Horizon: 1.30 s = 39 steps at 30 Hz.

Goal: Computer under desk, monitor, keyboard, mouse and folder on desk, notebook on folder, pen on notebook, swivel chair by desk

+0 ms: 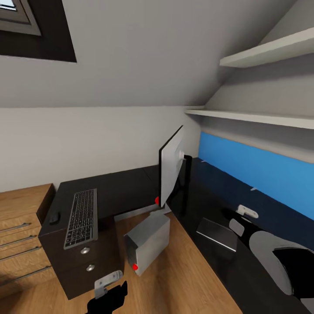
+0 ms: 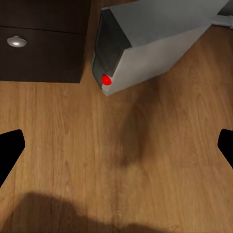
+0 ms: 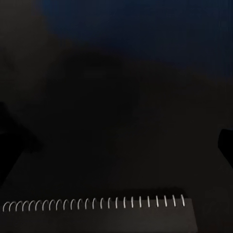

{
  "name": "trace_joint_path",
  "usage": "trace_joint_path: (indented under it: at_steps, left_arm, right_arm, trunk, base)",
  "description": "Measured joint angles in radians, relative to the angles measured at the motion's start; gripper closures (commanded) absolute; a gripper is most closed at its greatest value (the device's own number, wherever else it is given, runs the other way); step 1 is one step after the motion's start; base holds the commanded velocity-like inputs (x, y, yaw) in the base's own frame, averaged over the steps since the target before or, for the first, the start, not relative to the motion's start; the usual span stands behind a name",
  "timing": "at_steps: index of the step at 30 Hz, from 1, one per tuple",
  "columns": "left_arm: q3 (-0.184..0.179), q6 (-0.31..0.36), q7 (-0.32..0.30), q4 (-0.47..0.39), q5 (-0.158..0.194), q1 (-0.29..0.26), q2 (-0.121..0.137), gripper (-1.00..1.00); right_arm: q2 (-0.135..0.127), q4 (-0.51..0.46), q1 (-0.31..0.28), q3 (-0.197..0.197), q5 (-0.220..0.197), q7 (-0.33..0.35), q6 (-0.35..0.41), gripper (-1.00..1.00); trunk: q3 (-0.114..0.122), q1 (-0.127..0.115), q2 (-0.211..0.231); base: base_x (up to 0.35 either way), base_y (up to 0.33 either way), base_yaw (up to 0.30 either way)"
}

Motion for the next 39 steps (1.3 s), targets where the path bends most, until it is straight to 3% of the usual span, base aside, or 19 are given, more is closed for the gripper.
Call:
trace_joint_path:
  at_steps: [39]
  left_arm:
    - [-0.001,0.000,-0.002,0.000,-0.001,0.000,0.000,-1.00]
  right_arm:
    - [0.000,0.000,0.000,0.001,-0.002,0.002,-0.002,-1.00]
  trunk:
    - [-0.122,0.150,-0.273]
  base:
    - [0.000,0.000,0.000]
